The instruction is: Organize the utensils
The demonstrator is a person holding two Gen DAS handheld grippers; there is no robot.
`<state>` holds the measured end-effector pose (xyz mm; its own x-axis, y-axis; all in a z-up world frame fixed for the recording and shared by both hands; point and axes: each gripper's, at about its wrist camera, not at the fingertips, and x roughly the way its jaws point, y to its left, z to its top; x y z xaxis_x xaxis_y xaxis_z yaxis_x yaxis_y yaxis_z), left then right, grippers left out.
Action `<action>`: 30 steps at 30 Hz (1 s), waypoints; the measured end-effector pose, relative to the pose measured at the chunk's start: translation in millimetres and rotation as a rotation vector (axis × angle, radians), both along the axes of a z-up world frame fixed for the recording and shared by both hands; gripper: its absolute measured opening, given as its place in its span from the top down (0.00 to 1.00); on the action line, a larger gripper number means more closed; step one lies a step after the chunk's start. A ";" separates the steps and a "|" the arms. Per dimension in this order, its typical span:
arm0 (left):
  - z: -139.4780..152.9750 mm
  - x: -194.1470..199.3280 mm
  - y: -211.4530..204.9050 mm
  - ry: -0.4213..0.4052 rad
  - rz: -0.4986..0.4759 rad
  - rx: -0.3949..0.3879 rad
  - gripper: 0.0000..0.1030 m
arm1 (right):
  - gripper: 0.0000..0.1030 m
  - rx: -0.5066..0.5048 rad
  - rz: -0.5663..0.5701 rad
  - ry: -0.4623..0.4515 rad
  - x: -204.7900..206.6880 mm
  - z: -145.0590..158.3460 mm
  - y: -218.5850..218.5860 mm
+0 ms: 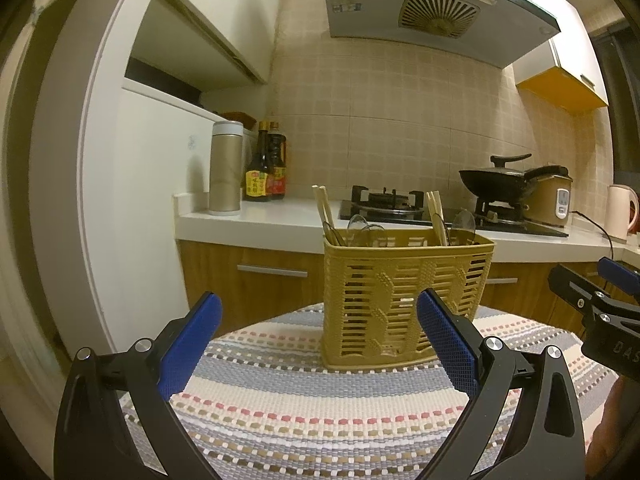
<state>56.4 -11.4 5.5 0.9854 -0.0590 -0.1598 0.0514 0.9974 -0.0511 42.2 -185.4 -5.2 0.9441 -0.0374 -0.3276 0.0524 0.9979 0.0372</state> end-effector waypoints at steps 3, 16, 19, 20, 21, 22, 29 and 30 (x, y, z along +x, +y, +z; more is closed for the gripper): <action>-0.1 0.4 -0.9 0.001 -0.003 0.004 0.08 | 0.08 0.005 0.000 0.004 -0.7 -0.4 -0.8; -2.1 1.8 -2.2 0.014 -0.024 -0.002 0.08 | 0.08 0.003 0.004 0.006 0.3 -1.2 1.7; -2.2 1.9 -2.5 0.015 -0.025 -0.001 0.08 | 0.08 0.001 0.004 0.008 1.0 -1.3 2.6; -2.1 1.5 -2.7 0.015 -0.023 0.000 0.08 | 0.08 0.003 0.004 0.010 1.4 -1.6 2.4; -2.0 1.0 -2.8 0.015 -0.024 0.001 0.08 | 0.08 0.005 0.003 0.012 1.6 -1.4 1.7; -1.9 0.9 -2.8 0.014 -0.025 0.001 0.08 | 0.08 0.007 0.003 0.013 1.6 -1.8 1.3; -1.9 1.0 -3.3 0.018 -0.027 0.005 0.08 | 0.08 0.024 -0.002 0.023 2.8 -2.9 -1.8; -1.9 1.0 -3.3 0.018 -0.027 0.004 0.08 | 0.08 0.025 -0.002 0.023 3.0 -2.5 -2.0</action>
<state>57.4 -14.7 3.6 0.9805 -0.0849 -0.1775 0.0775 0.9958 -0.0479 45.2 -187.5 -7.7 0.9361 -0.0312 -0.3503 0.0559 0.9966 0.0608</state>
